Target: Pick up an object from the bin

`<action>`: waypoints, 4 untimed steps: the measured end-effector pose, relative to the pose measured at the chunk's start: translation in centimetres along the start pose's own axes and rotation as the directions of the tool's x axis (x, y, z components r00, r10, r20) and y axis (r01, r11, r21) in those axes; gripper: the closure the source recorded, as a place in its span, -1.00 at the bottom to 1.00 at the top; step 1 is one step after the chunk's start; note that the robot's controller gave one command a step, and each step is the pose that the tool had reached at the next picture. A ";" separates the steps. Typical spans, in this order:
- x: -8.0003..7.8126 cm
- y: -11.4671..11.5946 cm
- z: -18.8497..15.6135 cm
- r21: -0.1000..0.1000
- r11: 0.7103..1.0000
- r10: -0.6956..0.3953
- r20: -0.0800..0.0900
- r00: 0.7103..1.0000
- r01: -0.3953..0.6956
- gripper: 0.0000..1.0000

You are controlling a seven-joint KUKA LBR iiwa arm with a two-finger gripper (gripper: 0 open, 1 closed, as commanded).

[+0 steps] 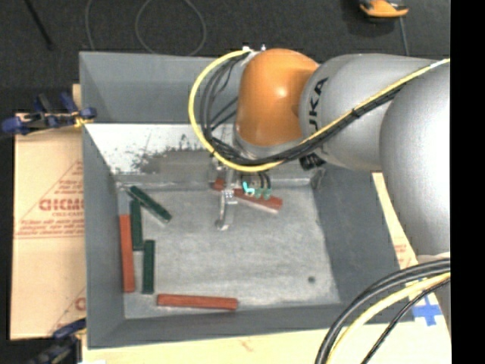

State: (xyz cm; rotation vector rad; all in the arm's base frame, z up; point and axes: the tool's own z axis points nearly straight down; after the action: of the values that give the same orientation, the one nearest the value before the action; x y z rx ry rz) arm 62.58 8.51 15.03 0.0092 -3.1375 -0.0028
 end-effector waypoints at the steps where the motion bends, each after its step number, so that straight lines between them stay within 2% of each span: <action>1: 1.6 3.8 -4.1 0.003 0.970 -0.245 0.012 0.970 0.245 -1.00; 2: 0.0 10.5 8.0 0.006 0.841 -0.541 0.006 0.841 0.541 -1.00; 3: -1.1 14.8 7.2 0.011 0.543 -0.840 0.006 0.543 0.840 -1.00; 4: -1.0 14.9 7.2 0.008 0.544 -0.839 0.006 0.544 0.839 1.00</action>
Offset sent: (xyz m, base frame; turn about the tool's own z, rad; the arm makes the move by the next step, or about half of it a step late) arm -0.0178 0.0375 0.0387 -0.2477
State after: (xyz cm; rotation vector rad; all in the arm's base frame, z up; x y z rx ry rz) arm 63.45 23.45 7.89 1.5109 -2.7618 0.0007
